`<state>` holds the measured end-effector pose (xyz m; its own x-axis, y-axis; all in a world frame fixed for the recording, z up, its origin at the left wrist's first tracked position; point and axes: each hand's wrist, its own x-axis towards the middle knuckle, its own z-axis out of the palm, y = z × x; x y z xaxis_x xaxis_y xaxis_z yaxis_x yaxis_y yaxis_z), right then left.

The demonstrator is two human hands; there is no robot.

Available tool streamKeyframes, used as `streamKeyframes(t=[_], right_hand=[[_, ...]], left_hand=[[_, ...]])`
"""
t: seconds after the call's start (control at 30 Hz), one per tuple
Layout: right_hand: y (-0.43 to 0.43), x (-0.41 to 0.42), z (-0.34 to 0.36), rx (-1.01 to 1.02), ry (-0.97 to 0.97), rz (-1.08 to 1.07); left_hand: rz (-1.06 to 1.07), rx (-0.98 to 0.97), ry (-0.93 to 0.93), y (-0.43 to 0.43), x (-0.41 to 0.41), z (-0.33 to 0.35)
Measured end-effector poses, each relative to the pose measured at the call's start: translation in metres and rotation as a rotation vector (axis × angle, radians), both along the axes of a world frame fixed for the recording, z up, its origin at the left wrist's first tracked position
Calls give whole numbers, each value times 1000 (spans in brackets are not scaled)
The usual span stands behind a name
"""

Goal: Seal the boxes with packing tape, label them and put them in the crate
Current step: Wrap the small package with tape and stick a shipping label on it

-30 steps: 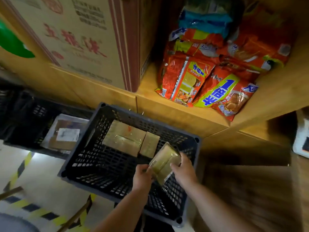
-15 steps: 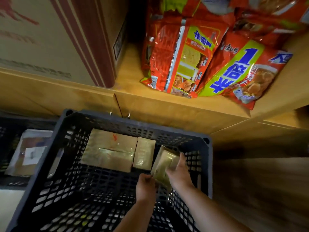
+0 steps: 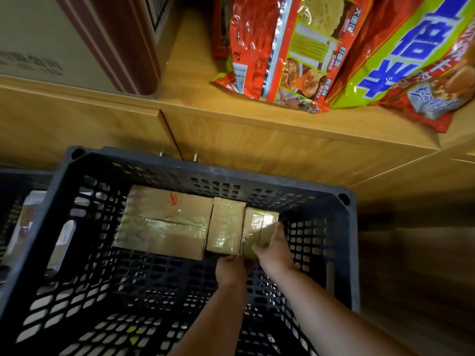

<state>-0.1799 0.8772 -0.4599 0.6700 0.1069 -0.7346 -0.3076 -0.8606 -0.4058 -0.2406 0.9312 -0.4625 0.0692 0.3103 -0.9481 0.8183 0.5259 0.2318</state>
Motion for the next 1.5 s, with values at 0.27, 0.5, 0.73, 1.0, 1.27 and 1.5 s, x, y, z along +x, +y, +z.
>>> streamKeyframes(t=[0.27, 0.5, 0.73, 1.0, 1.27, 1.5], right_hand=[[-8, 13, -9, -13, 56, 68], [-11, -3, 22, -80, -20, 151], [-20, -16, 115, 86, 31, 194], [-35, -14, 239, 157, -12, 271], [-81, -29, 340, 215, -181, 94], [-160, -49, 405, 164, -391, -22]], left_hand=[[537, -174, -95, 5, -3, -6], [590, -256, -120, 15, -9, 26], [419, -141, -180, 36, -31, 113], [150, -118, -343, 58, -18, 232], [-86, -26, -504, 27, -7, 320], [-297, 0, -661, -43, 7, 383]])
